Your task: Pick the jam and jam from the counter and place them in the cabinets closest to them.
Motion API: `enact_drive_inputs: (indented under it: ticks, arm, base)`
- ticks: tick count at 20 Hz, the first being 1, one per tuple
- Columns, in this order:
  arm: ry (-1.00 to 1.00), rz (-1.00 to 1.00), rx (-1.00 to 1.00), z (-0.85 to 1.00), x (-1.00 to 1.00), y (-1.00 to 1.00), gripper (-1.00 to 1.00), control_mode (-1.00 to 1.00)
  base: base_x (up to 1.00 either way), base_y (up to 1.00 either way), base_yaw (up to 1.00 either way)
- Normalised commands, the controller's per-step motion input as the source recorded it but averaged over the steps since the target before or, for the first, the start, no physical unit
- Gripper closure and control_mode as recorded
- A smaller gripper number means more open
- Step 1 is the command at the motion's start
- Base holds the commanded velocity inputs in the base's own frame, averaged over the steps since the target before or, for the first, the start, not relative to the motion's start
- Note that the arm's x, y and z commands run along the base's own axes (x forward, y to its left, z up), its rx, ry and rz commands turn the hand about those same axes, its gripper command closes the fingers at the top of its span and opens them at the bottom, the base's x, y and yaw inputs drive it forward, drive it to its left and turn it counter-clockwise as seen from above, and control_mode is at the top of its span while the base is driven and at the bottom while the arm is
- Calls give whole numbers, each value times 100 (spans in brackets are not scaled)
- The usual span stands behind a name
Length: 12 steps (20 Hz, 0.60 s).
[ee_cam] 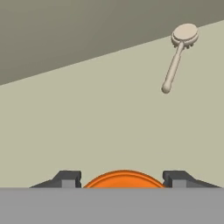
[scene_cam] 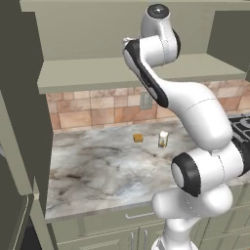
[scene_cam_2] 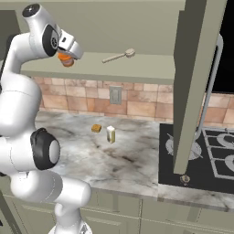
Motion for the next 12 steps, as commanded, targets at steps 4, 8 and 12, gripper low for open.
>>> enact_drive_inputs:
  ticks: [4, 8, 12]
  arm:
    - [0, 0, 0, -3, 12, 0, 100, -100]
    - [0, 0, 0, -5, 14, 0, 100, -100]
    - [0, 0, 0, -4, 12, 0, 100, -100]
  base:
    - [0, 0, 0]
    - [0, 0, 0]
    - [0, 0, 0]
